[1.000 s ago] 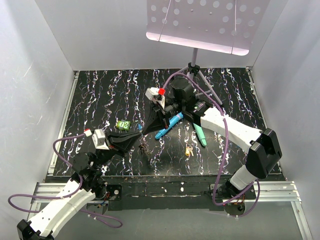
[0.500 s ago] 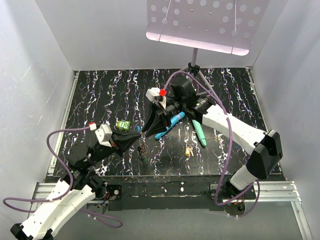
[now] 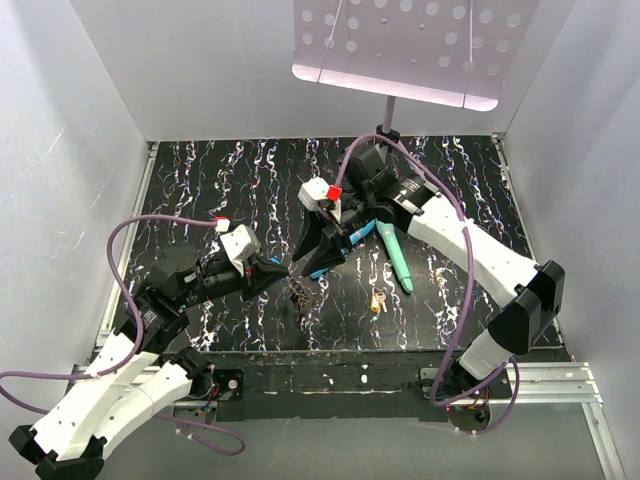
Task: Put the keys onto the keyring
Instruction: Adjust the keyring.
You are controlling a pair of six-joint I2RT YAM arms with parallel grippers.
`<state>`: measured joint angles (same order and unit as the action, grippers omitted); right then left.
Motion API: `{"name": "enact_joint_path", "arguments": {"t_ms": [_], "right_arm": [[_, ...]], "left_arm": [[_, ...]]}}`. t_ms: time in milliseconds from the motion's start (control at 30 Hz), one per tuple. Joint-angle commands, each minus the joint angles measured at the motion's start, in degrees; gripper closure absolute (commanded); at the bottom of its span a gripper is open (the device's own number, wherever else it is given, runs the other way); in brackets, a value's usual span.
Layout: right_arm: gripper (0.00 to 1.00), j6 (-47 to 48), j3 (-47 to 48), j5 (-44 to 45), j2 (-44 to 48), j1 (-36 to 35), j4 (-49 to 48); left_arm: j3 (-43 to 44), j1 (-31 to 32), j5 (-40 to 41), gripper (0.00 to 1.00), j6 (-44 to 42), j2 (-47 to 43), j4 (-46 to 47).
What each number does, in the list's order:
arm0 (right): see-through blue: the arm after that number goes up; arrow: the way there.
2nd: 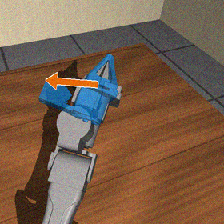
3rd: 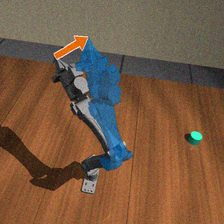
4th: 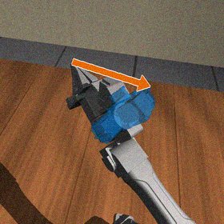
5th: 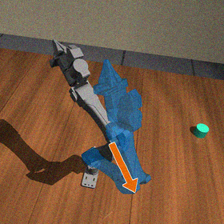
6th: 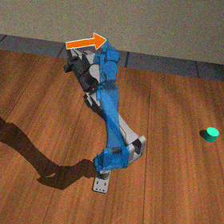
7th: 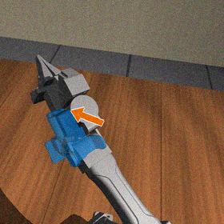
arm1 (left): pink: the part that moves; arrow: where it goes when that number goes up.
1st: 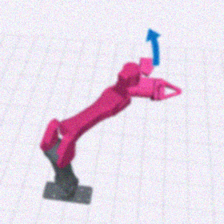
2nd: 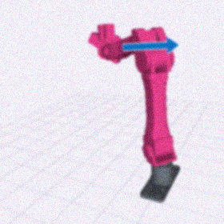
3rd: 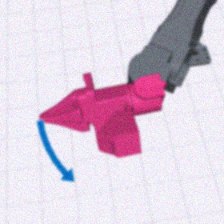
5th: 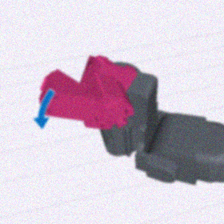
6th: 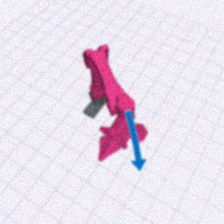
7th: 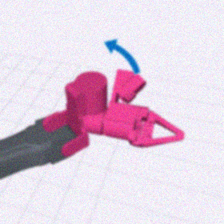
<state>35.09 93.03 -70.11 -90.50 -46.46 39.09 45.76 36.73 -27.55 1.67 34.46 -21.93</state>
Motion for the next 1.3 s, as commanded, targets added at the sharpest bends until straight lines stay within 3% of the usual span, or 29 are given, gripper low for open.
{"name": "enact_joint_path", "arguments": {"t_ms": [0, 233, 600, 1100, 1167, 1267], "right_arm": [[0.52, 7.6, 3.7, 1.2, -2.7, 0.1, 7.4], [0.54, 9.0, 6.1, 3.0, -5.2, -0.5, 7.7], [0.68, 14.6, 6.9, 2.2, -5.7, -1.9, 14.6], [0.74, 9.7, 7.3, 3.0, -6.6, -3.7, 10.7], [0.79, 8.9, 7.5, 3.3, -6.7, -3.9, 10.1], [0.99, 8.2, 7.9, 3.3, -6.9, -3.9, 10.1]], "left_arm": [[3.3, -0.2, -2.6, 1.00, -1.4, 0.6, -0.8], [3.1, -0.3, -3.5, 1.00, -1.1, 1.4, 0.2], [2.0, -0.3, -1.8, 1.00, -0.1, 0.7, 1.2], [0.3, -0.3, -1.7, 1.00, 1.7, -0.2, 3.4], [0.0, -0.3, -1.6, 1.00, 1.9, -0.4, 3.5], [-0.2, -0.3, -1.5, 1.00, 1.8, -0.7, 3.4]]}}
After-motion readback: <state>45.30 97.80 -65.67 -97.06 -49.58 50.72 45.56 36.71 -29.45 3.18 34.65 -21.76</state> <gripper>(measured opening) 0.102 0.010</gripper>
